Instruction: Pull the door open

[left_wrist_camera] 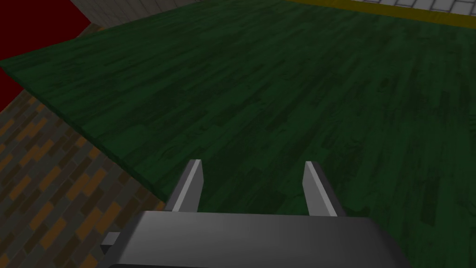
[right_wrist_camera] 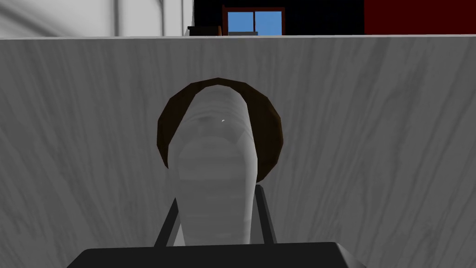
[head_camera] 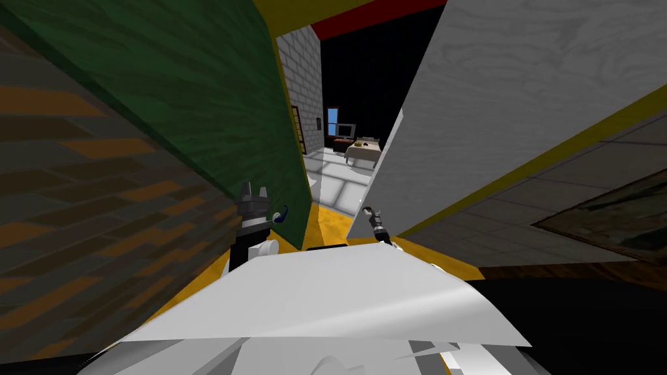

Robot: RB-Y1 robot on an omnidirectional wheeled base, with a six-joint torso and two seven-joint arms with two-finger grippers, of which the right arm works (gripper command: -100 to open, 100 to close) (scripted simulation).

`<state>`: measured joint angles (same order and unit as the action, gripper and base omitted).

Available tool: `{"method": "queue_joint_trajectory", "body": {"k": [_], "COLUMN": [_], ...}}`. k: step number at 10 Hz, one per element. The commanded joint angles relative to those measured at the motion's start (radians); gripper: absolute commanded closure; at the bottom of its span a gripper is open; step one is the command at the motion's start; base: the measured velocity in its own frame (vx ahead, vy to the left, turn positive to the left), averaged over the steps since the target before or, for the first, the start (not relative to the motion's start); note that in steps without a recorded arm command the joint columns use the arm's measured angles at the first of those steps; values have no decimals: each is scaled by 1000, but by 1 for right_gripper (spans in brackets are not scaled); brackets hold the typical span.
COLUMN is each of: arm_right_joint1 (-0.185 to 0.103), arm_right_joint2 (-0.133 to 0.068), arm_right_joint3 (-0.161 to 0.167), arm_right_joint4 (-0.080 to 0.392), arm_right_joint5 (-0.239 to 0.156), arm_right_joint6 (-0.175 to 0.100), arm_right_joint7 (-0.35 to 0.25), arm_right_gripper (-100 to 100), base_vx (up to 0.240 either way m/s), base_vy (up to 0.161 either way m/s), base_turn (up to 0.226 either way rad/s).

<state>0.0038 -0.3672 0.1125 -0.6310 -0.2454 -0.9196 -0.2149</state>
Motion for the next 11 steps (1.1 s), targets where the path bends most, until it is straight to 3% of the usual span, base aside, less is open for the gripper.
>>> {"method": "queue_joint_trajectory", "body": {"k": [1,3,5,6,7,11], "arm_right_joint1": [17,42,59,38,57,92], "arm_right_joint2": [-18,-56,-81,-74,-87,-116], "arm_right_joint3": [16,28,36,32,49,80], "arm_right_joint4": [5,18,27,50,58,62], "arm_right_joint5": [4,5,5,5,6,8], "arm_right_joint6": [-32,-73,-100,-97,-129,-187], "arm_right_joint7": [-31,-73,-100,-92,-109,-138], "arm_right_gripper": [100,100,100,100,100,100], "base_vx": [-168,-173,-169,-67,-139,-204], "base_vy": [-11,-28,-29,-21,-39,-58], "base_turn": [204,208,160,17,160,139]}}
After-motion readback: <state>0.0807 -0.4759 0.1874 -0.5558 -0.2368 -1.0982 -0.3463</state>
